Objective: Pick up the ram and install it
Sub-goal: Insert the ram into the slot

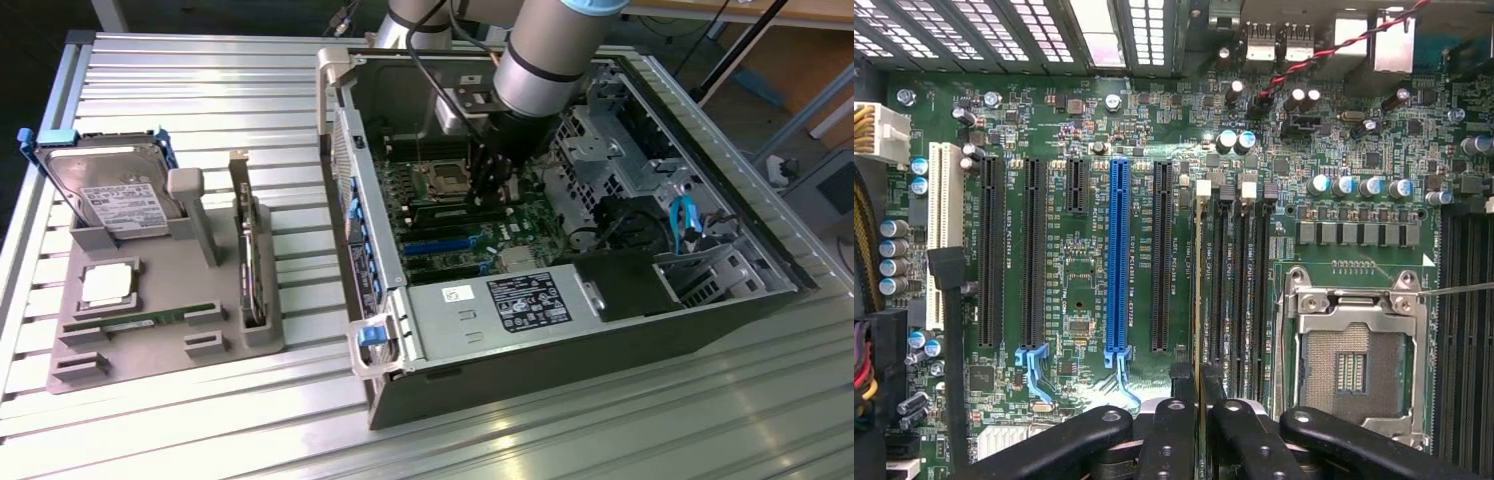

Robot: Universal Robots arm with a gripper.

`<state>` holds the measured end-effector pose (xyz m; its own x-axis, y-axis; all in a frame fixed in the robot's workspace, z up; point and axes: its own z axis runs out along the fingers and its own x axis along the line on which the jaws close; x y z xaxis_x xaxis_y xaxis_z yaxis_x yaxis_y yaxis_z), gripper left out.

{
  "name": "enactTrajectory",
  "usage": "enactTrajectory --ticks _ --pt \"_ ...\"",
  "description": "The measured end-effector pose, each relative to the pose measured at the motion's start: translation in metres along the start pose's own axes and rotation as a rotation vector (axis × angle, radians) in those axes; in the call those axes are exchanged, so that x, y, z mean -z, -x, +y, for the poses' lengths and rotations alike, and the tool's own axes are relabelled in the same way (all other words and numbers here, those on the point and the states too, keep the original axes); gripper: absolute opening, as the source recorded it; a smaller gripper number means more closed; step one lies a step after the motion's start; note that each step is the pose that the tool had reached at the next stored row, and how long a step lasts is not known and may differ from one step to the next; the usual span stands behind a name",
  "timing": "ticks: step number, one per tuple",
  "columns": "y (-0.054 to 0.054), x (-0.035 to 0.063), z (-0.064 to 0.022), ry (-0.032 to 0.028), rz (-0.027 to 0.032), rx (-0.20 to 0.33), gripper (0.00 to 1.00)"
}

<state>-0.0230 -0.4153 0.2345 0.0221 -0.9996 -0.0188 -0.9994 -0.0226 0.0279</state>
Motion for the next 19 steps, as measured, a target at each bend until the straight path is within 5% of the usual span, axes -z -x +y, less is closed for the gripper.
enactTrajectory --ticks 19 --pt "0.0 -0.0015 0.0003 -0.0005 -0.0009 -0.033 0.13"
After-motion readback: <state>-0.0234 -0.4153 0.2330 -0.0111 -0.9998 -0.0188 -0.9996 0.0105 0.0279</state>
